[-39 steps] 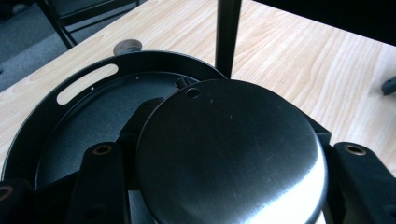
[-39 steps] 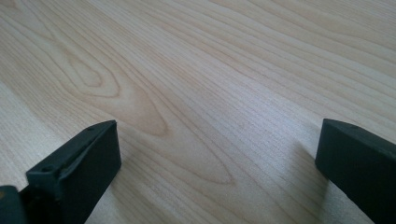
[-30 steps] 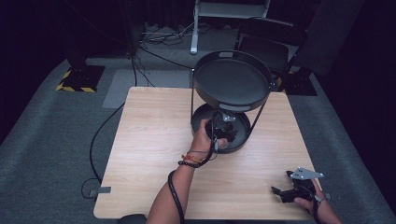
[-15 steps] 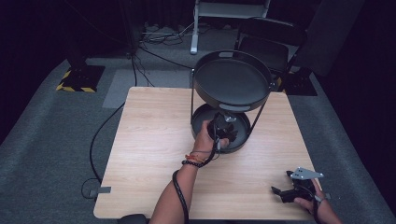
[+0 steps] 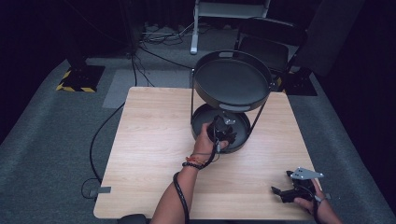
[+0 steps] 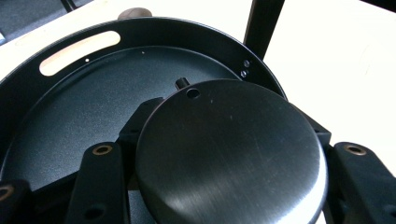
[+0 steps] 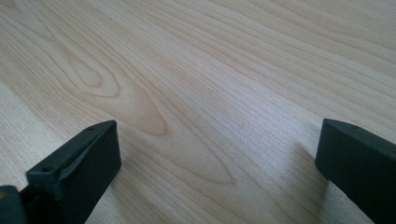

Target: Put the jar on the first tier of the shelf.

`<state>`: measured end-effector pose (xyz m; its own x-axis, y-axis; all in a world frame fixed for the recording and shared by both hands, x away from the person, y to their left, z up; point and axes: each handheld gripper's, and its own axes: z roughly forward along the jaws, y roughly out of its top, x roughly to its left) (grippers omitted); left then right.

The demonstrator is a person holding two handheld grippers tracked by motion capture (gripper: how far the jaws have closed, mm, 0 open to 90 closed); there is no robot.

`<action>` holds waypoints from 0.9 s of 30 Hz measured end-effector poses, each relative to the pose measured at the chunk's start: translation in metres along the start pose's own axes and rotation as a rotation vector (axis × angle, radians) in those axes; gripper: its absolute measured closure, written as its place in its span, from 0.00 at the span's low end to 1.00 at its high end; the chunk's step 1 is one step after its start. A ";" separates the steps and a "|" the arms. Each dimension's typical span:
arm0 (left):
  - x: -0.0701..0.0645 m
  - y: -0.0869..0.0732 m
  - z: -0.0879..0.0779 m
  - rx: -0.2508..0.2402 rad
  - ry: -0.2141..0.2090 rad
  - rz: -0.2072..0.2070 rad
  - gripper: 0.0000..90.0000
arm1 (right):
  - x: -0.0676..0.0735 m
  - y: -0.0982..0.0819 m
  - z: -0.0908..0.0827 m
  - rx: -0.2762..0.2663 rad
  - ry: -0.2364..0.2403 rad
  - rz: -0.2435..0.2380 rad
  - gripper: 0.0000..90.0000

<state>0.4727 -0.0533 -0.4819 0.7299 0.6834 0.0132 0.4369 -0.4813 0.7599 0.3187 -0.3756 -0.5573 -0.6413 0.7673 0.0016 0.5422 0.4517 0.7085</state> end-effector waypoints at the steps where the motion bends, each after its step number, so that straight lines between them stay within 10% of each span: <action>1: 0.000 -0.001 0.001 0.003 -0.002 -0.003 0.43 | 0.000 0.000 0.000 0.000 0.000 0.000 0.00; 27: 0.001 -0.012 0.010 0.035 -0.004 0.007 0.39 | 0.000 0.000 0.000 0.000 0.000 -0.001 0.00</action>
<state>0.4737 -0.0524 -0.4971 0.7348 0.6781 0.0156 0.4502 -0.5047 0.7366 0.3187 -0.3756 -0.5573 -0.6415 0.7672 0.0009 0.5419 0.4523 0.7083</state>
